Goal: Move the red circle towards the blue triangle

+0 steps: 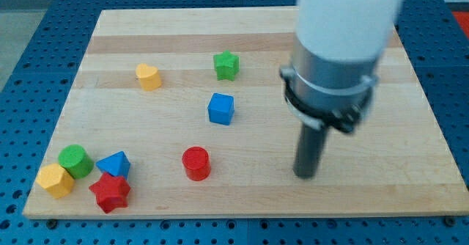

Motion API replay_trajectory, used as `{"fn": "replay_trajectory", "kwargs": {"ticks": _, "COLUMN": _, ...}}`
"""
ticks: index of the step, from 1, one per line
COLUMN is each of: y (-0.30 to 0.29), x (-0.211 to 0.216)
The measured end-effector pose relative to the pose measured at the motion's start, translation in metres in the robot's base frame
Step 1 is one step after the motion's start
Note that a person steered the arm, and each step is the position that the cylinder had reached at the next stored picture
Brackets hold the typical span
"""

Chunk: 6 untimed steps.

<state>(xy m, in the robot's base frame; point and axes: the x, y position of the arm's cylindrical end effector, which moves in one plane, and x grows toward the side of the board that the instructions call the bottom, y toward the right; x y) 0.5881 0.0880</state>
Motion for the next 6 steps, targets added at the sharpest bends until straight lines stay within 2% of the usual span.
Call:
{"fn": "replay_trajectory", "kwargs": {"ticks": 1, "y": -0.025, "x": 0.014}}
{"fn": "replay_trajectory", "kwargs": {"ticks": 4, "y": -0.148, "x": -0.015}}
{"fn": "replay_trajectory", "kwargs": {"ticks": 6, "y": -0.185, "x": -0.023}}
